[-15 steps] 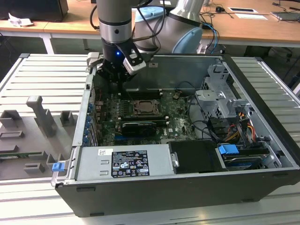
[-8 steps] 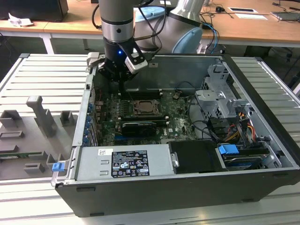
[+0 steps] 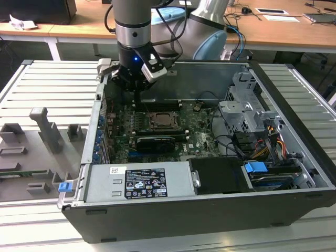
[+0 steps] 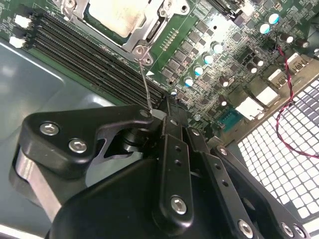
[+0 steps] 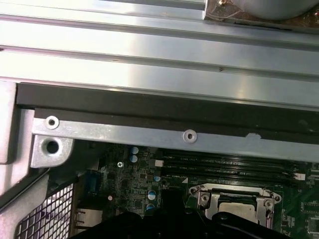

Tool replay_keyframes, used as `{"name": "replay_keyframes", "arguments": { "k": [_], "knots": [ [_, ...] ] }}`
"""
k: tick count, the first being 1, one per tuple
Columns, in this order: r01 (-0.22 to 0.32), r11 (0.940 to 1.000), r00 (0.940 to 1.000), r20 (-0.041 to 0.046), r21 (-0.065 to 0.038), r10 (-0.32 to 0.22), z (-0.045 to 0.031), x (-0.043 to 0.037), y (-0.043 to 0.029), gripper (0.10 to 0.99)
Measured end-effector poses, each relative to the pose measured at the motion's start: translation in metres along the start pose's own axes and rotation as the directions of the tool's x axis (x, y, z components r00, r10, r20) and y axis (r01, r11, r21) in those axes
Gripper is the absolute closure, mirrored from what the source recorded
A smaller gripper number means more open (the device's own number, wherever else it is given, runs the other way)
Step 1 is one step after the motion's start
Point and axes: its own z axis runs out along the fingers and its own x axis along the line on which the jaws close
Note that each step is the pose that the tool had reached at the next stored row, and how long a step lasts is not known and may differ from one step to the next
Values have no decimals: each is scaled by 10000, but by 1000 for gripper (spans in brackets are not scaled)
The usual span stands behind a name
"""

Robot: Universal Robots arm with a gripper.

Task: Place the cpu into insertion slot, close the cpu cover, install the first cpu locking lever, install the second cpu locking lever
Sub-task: 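Install the first cpu locking lever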

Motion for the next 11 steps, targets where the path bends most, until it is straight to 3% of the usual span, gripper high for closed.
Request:
{"name": "replay_keyframes", "arguments": {
  "k": [11],
  "knots": [
    [0, 10000, 10000, 0, 0, 0, 1, -62, -6, 980]
  ]
}}
